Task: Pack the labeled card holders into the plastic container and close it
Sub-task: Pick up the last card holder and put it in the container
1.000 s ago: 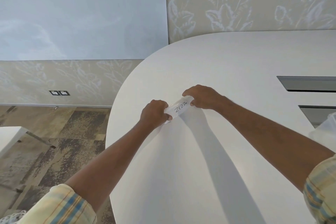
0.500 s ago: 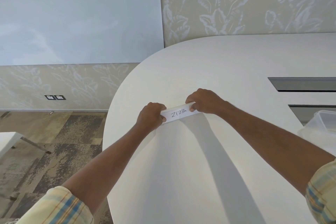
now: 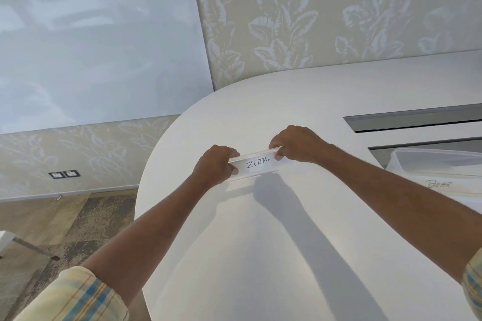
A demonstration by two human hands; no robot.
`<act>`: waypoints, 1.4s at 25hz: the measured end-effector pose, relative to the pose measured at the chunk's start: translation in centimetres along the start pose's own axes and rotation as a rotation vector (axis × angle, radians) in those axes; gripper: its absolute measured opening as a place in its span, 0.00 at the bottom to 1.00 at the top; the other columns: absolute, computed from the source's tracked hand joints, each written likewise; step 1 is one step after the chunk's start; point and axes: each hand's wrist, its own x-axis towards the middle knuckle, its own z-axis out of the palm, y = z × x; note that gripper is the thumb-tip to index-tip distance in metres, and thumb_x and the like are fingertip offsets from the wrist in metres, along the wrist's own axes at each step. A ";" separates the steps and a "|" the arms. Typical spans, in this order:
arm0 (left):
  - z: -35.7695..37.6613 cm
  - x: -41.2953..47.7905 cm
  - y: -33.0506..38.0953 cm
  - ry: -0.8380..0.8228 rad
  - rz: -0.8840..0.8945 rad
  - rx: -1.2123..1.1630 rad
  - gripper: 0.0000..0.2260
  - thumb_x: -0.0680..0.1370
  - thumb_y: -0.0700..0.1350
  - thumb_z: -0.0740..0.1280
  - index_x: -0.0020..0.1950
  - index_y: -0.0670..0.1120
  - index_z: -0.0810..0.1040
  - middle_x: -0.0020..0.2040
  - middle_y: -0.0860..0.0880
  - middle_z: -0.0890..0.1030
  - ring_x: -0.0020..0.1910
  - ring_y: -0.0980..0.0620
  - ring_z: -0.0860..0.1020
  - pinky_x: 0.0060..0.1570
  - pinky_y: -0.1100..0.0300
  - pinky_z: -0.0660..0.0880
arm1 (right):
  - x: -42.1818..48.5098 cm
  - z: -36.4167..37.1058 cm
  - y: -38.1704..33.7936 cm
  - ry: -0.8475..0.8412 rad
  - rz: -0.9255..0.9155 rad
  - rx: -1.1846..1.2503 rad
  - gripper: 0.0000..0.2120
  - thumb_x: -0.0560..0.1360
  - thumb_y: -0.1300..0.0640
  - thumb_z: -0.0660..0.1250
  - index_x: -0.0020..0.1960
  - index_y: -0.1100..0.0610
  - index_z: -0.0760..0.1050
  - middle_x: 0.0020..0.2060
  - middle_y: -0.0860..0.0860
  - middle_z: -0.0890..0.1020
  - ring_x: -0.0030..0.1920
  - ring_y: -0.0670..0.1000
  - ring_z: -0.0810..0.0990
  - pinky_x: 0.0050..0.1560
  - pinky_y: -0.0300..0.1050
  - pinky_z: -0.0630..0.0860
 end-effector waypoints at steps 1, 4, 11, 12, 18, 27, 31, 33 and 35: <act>-0.4 0.1 1.1 0.004 0.022 0.006 0.20 0.74 0.37 0.74 0.65 0.50 0.85 0.57 0.48 0.87 0.57 0.43 0.83 0.56 0.48 0.82 | -1.0 -0.8 0.6 0.023 0.011 0.004 0.12 0.75 0.55 0.73 0.58 0.48 0.85 0.52 0.47 0.86 0.55 0.54 0.81 0.48 0.47 0.74; -1.1 0.4 5.0 0.020 0.099 0.021 0.20 0.74 0.37 0.74 0.65 0.50 0.85 0.57 0.48 0.87 0.55 0.44 0.83 0.54 0.50 0.82 | -4.4 -3.0 3.0 0.088 0.051 0.010 0.13 0.75 0.55 0.74 0.59 0.48 0.85 0.54 0.46 0.87 0.55 0.53 0.82 0.46 0.45 0.69; -0.2 0.8 16.0 0.014 0.218 0.023 0.20 0.75 0.37 0.73 0.64 0.52 0.85 0.56 0.48 0.87 0.53 0.44 0.83 0.52 0.48 0.83 | -13.4 -7.6 9.7 0.161 0.182 0.012 0.12 0.74 0.55 0.75 0.57 0.46 0.85 0.41 0.42 0.82 0.40 0.48 0.75 0.42 0.44 0.67; 0.2 0.9 17.7 0.009 0.231 0.021 0.19 0.75 0.37 0.73 0.64 0.52 0.85 0.56 0.48 0.87 0.53 0.43 0.83 0.52 0.48 0.83 | -14.8 -8.1 10.9 0.165 0.193 0.001 0.12 0.74 0.54 0.76 0.57 0.46 0.85 0.40 0.42 0.81 0.41 0.49 0.77 0.42 0.45 0.68; 2.8 0.8 27.4 -0.001 0.316 0.002 0.19 0.75 0.38 0.73 0.64 0.53 0.85 0.57 0.49 0.86 0.55 0.44 0.83 0.53 0.47 0.83 | -22.4 -10.3 17.5 0.176 0.294 -0.073 0.09 0.73 0.55 0.76 0.53 0.49 0.86 0.45 0.49 0.87 0.47 0.55 0.84 0.45 0.49 0.79; 7.2 2.3 37.1 -0.009 0.411 0.006 0.17 0.75 0.38 0.73 0.63 0.51 0.84 0.56 0.48 0.85 0.55 0.43 0.82 0.52 0.49 0.82 | -29.3 -10.9 25.5 0.213 0.390 -0.067 0.16 0.74 0.56 0.76 0.61 0.48 0.85 0.56 0.46 0.88 0.58 0.53 0.84 0.50 0.46 0.78; 9.3 4.2 39.6 -0.015 0.428 0.025 0.20 0.77 0.38 0.75 0.68 0.51 0.82 0.61 0.48 0.85 0.62 0.44 0.82 0.53 0.55 0.78 | -30.1 -10.4 28.2 0.201 0.419 -0.065 0.14 0.73 0.55 0.77 0.59 0.48 0.85 0.54 0.46 0.88 0.54 0.53 0.84 0.43 0.43 0.68; 10.2 5.0 40.5 -0.014 0.430 0.033 0.25 0.77 0.39 0.75 0.74 0.51 0.78 0.68 0.49 0.83 0.69 0.45 0.79 0.60 0.54 0.76 | -30.3 -10.1 29.4 0.195 0.430 -0.064 0.14 0.73 0.56 0.78 0.58 0.48 0.85 0.53 0.47 0.88 0.48 0.52 0.84 0.38 0.41 0.66; 11.2 5.9 41.3 -0.031 0.427 0.052 0.26 0.78 0.40 0.75 0.75 0.52 0.77 0.69 0.50 0.83 0.70 0.46 0.79 0.62 0.53 0.77 | -30.3 -9.6 30.5 0.176 0.441 -0.068 0.14 0.73 0.56 0.78 0.58 0.48 0.85 0.52 0.47 0.88 0.47 0.52 0.83 0.34 0.40 0.64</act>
